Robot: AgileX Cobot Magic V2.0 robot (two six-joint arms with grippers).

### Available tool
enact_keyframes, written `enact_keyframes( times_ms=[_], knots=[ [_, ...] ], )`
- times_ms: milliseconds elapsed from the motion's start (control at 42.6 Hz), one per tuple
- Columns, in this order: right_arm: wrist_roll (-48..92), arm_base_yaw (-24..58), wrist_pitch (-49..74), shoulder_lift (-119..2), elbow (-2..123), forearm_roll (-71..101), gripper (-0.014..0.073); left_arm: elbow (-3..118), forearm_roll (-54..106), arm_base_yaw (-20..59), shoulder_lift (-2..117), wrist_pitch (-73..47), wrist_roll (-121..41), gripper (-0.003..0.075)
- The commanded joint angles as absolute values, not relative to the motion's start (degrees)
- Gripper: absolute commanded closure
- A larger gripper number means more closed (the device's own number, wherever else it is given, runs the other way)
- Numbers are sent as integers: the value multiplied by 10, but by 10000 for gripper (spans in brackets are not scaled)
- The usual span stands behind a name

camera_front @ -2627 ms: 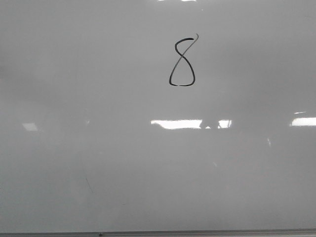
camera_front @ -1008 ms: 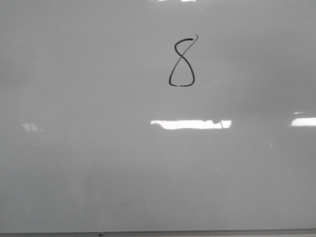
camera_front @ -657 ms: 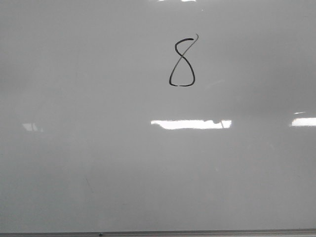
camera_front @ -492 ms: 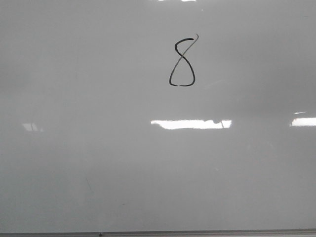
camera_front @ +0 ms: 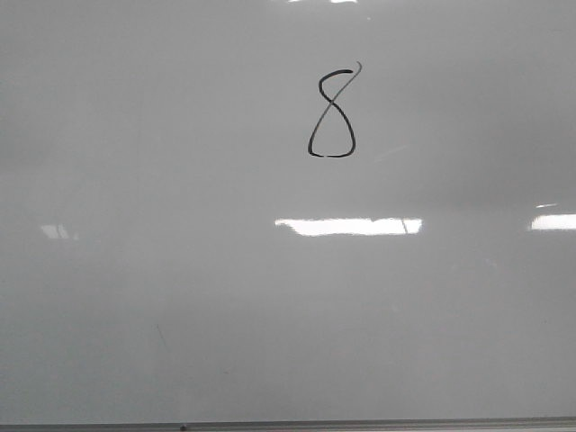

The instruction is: Write number 8 on whiteboard

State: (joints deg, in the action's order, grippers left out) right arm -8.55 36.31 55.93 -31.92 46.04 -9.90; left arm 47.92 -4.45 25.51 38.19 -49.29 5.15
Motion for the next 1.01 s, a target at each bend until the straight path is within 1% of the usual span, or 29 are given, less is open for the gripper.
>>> enact_keyframes(
  times_ms=[0, 70, 657, 727, 797, 891, 985],
  knots=[
    [-86, 362, 520, -320, 474, -114, 664, 496, -42, 259, 381, -454, 51, 664],
    [-86, 362, 521, -320, 474, -114, 664, 496, -40, 259, 381, -452, 51, 741],
    [-86, 362, 523, -320, 474, -114, 664, 492, -49, 255, 374, -445, 51, 741],
    [-86, 362, 525, -320, 474, -114, 664, 481, -79, 230, 362, -433, 50, 741],
    [-86, 362, 527, -320, 474, -114, 664, 456, -90, 186, 343, -403, 49, 741],
    [-86, 362, 528, -320, 474, -114, 664, 406, -85, 131, 306, -328, 49, 741],
    [-86, 362, 530, -320, 474, -114, 664, 336, -66, 92, 259, -247, 49, 741]
  ],
)
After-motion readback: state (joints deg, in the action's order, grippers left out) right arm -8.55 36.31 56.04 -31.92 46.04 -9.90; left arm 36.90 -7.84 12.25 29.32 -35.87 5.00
